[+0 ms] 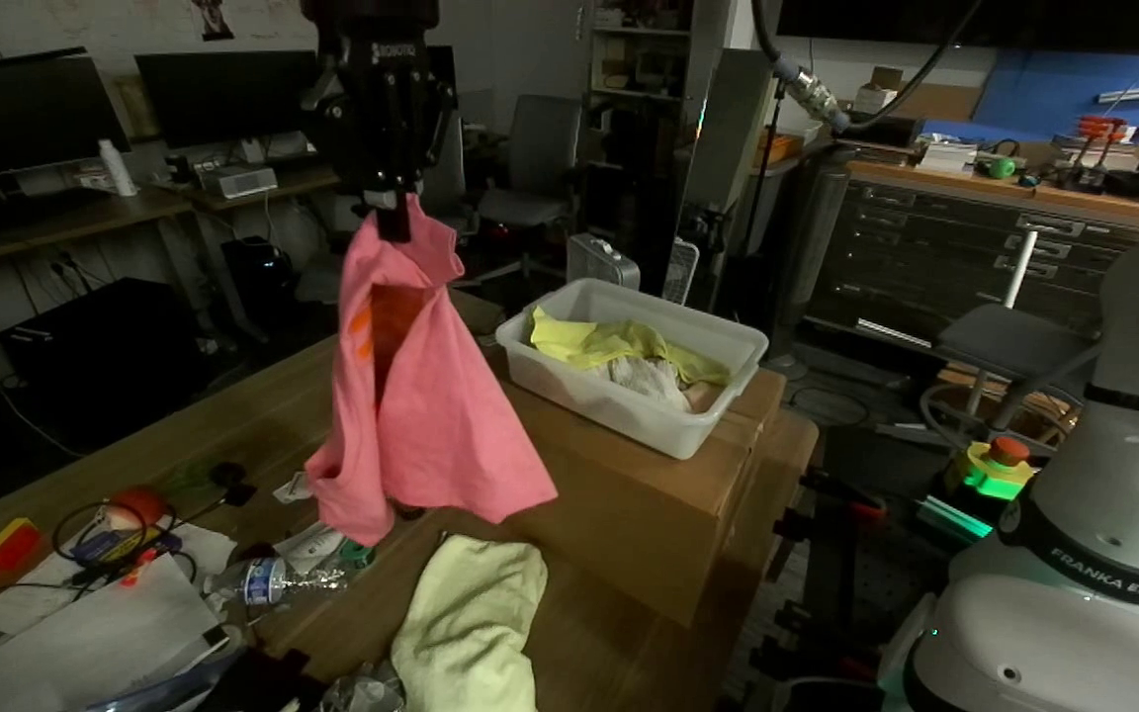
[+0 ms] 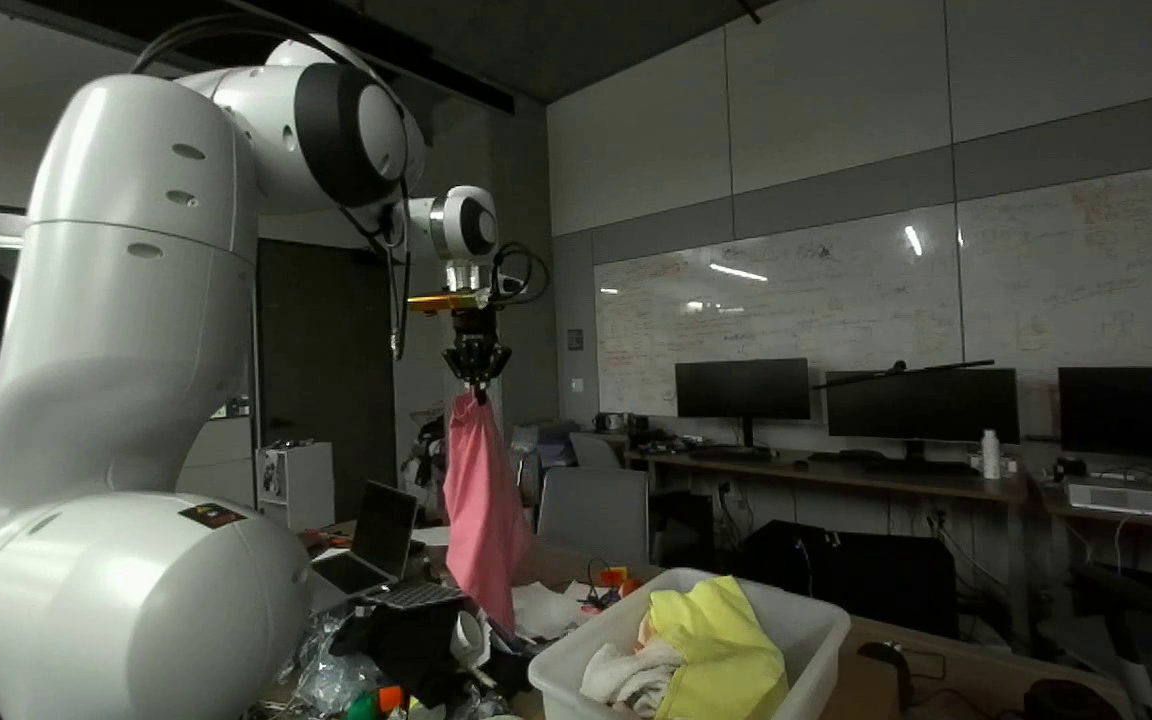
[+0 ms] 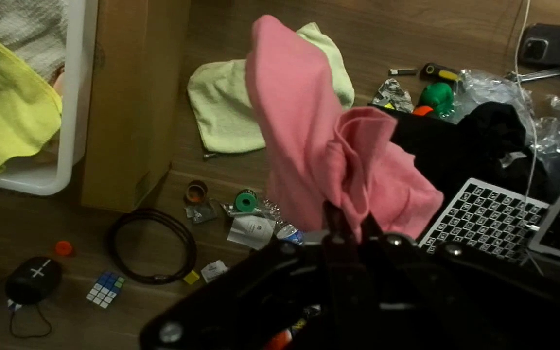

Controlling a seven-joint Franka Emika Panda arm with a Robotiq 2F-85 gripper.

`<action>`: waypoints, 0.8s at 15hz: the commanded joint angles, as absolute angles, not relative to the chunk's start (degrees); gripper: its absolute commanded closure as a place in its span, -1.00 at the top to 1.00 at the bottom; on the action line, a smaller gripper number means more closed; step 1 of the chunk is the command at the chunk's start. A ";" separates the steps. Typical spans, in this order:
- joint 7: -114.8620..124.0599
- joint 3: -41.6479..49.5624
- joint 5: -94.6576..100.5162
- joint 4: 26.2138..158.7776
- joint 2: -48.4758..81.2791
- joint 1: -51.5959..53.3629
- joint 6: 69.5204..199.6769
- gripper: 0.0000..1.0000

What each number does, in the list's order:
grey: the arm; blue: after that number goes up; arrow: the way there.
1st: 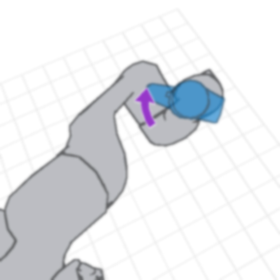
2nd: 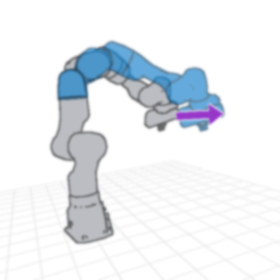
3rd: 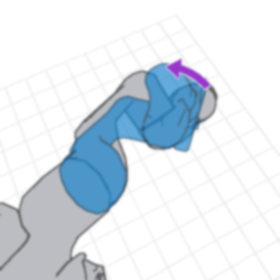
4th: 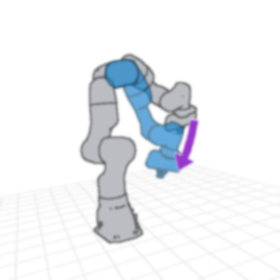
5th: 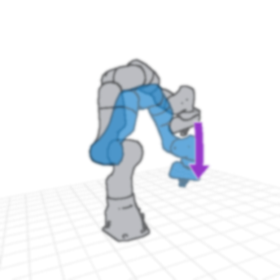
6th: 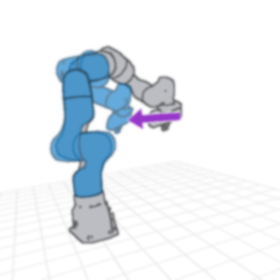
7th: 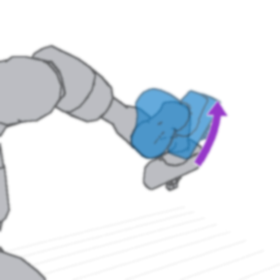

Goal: Remove the clothes from the storage box

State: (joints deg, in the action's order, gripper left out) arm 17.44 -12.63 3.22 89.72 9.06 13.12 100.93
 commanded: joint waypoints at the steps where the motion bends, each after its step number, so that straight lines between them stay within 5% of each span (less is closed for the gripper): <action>1: 16.88 -11.96 6.37 83.57 12.85 14.61 97.58 -0.35; 2: 16.16 -11.84 7.48 83.11 13.31 14.80 96.96 -0.33; 11: 16.97 -8.10 8.17 87.41 12.89 12.14 98.55 0.98; 12: 16.95 -7.27 8.09 88.63 12.93 11.51 99.24 1.00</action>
State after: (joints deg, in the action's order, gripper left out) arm 16.72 -9.07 8.41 86.56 13.00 13.07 98.34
